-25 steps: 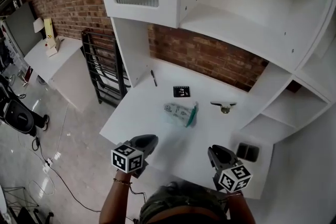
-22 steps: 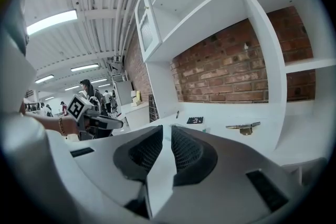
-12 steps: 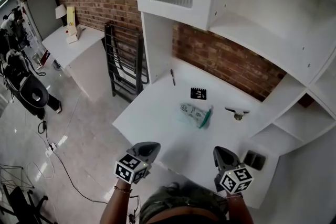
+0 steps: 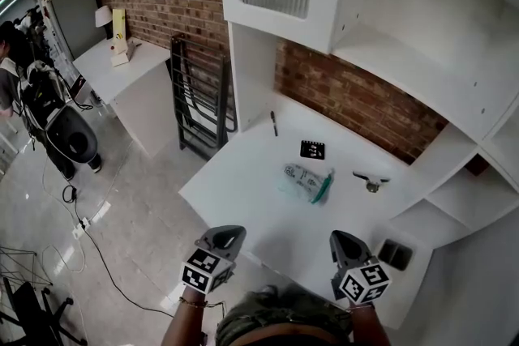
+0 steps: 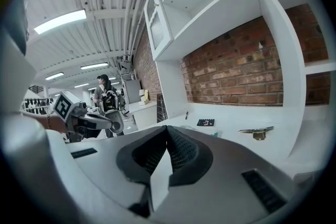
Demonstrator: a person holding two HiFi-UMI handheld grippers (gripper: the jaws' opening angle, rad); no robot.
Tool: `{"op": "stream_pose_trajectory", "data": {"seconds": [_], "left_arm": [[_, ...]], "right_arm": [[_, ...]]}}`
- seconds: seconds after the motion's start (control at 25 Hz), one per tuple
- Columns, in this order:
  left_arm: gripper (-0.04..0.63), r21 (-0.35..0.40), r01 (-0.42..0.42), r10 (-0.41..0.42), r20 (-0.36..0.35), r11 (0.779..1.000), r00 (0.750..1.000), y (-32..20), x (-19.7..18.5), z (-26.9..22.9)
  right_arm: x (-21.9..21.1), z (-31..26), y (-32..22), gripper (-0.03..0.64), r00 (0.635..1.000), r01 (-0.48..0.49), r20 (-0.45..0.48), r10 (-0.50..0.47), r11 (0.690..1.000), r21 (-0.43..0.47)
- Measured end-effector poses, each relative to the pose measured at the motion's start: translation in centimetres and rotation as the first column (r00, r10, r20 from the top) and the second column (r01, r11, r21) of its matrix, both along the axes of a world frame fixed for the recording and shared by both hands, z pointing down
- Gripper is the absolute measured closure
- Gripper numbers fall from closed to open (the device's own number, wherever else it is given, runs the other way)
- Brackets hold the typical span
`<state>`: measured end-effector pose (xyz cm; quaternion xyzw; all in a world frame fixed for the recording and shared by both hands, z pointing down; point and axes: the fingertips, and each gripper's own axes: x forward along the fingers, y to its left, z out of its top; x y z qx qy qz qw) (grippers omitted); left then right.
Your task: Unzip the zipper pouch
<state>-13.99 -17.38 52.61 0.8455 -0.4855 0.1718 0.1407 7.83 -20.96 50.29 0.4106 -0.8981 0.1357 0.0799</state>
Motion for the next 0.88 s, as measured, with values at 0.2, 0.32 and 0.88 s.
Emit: {"op": "stream_pose_trajectory", "data": {"seconds": [0.2,0.32,0.88], "left_arm": [[0.592,0.000,0.040,-0.040,-0.046,0.999,0.998,-0.5,-0.2,-0.2],[0.592,0.003,0.037,-0.037,-0.079,0.999,0.996,-0.6,0.4,-0.6],[0.592,-0.029,0.038,-0.039,-0.029,0.999,0.999,1.3,1.1,0.0]], "right_arm": [[0.3,-0.1,0.0,0.617,1.000,-0.001,-0.005,0.001,1.000,0.004],[0.6,-0.1,-0.2,0.617,1.000,-0.005,-0.007,0.005,1.000,0.005],[1.5,-0.3,1.4,0.617,1.000,-0.007,-0.022,0.007,1.000,-0.018]]}}
